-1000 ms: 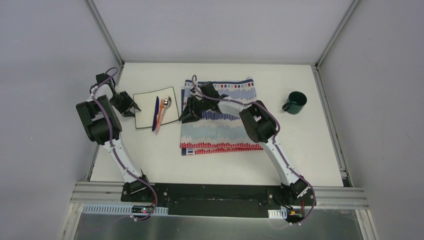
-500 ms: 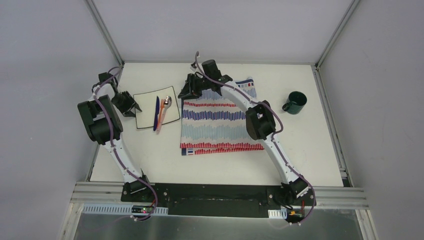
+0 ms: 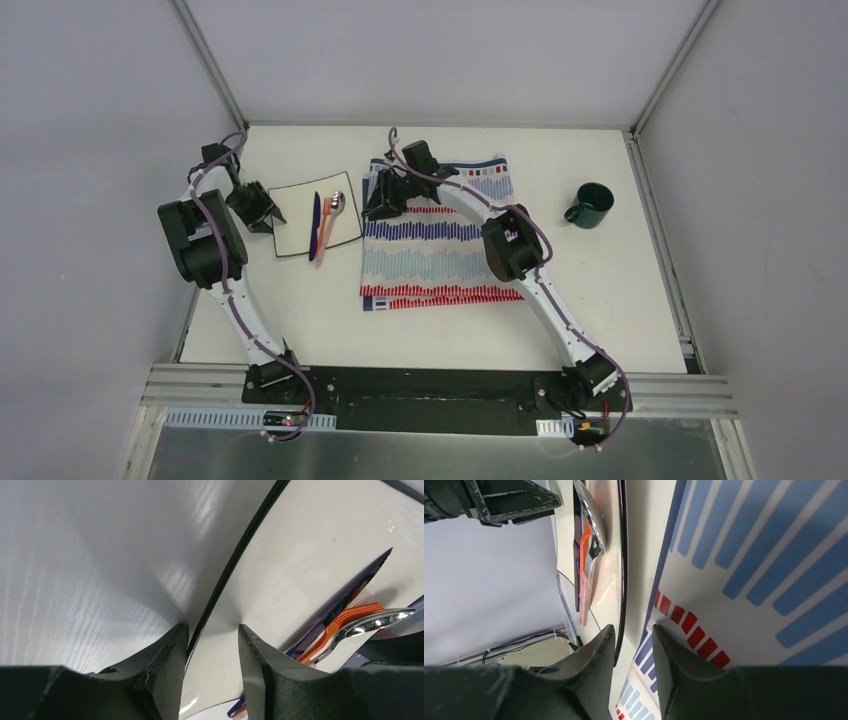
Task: Set the dinner table for one person
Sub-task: Pick up the plate at the center of the board.
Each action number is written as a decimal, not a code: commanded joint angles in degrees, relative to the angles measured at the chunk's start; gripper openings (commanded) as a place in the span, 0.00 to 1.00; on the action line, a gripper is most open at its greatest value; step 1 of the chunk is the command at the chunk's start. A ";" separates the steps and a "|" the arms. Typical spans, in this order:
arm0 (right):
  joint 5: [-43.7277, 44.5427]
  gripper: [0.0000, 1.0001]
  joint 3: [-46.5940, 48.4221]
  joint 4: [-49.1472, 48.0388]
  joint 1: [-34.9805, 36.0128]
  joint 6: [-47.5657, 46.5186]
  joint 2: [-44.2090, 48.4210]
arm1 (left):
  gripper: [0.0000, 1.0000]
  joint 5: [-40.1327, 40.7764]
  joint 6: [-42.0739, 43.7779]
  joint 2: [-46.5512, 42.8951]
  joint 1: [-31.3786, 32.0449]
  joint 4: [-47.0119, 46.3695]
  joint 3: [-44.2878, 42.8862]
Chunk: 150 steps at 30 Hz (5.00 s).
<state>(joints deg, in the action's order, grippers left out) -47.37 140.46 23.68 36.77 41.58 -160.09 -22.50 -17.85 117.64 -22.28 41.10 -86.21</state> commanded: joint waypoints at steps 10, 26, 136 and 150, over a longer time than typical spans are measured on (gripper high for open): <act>0.20 0.37 -0.14 -3.58 1.37 1.64 -1.31 | 0.42 1.05 1.81 -4.52 4.26 0.27 0.61; -1.17 0.14 -3.19 -5.79 2.31 3.24 -1.50 | 0.28 -0.64 2.03 -3.53 6.31 -1.58 1.43; 7.57 0.00 -14.27 3.58 3.46 -6.50 10.84 | 0.00 -34.61 -7.78 -3.31 7.75 -30.87 18.92; 12.07 0.00 -7.67 10.79 3.74 -10.51 11.71 | 0.00 -33.22 -10.25 -8.55 8.12 -32.34 19.20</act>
<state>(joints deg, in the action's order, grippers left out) -44.18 128.73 35.00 35.90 39.33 -151.74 -53.93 -24.84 113.89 -18.76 5.04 -67.61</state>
